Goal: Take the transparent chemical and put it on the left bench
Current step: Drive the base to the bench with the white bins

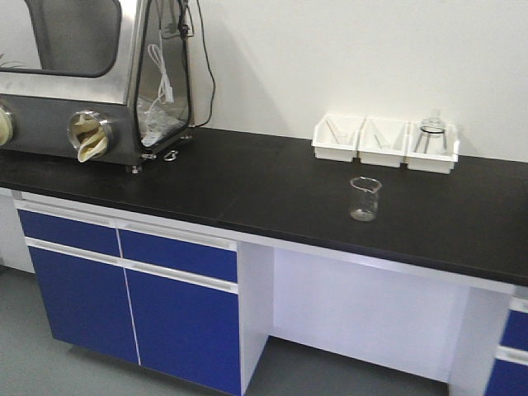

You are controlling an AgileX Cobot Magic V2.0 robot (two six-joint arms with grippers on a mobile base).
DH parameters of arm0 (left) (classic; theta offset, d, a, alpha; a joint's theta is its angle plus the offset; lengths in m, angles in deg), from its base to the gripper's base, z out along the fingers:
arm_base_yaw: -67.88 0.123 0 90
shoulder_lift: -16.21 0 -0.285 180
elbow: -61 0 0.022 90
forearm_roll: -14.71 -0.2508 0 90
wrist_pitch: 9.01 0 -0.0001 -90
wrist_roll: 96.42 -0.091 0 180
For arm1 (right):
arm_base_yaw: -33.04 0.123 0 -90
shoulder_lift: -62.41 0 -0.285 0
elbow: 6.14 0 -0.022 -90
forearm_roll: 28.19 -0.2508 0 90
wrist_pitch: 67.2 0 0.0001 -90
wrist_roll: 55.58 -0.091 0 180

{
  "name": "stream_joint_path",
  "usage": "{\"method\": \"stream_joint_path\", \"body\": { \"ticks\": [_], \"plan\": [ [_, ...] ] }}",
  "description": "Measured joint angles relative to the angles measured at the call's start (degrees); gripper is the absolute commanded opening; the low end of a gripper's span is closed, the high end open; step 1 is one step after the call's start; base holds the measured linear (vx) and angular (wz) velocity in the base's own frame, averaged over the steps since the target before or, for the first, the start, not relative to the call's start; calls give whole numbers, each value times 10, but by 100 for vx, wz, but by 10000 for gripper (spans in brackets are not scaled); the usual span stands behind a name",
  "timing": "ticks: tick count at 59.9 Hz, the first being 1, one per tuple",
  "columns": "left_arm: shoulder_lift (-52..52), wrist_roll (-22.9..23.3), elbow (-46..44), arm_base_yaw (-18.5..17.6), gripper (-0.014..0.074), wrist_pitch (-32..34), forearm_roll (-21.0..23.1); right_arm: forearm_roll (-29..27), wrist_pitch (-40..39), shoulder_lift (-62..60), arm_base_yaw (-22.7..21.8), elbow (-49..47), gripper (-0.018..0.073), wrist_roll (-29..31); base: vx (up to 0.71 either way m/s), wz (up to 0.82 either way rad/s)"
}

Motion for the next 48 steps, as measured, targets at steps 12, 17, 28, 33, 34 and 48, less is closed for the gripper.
{"method": "stream_joint_path", "body": {
  "ticks": [12, 17, 28, 33, 34, 48],
  "plan": [
    [0, 0, 0, 0, -3, 0, 0, 0, 0, 0, 0, 0, -4, 0, 37, 22],
    [0, 0, 0, 0, -3, 0, 0, 0, 0, 0, 0, 0, -4, 0, 41, 24],
    [0, 0, 0, 0, -3, 0, 0, 0, 0, 0, 0, 0, -4, 0, 43, 22],
    [0, 0, 0, 0, -3, 0, 0, 0, 0, 0, 0, 0, -4, 0, 44, 16],
    [0, 0, 0, 0, -3, 0, 0, 0, 0, 0, 0, 0, -4, 0, 44, 12],
    [0, 0, 0, 0, -3, 0, 0, 0, 0, 0, 0, 0, -4, 0, 44, -6]
  ]
}}
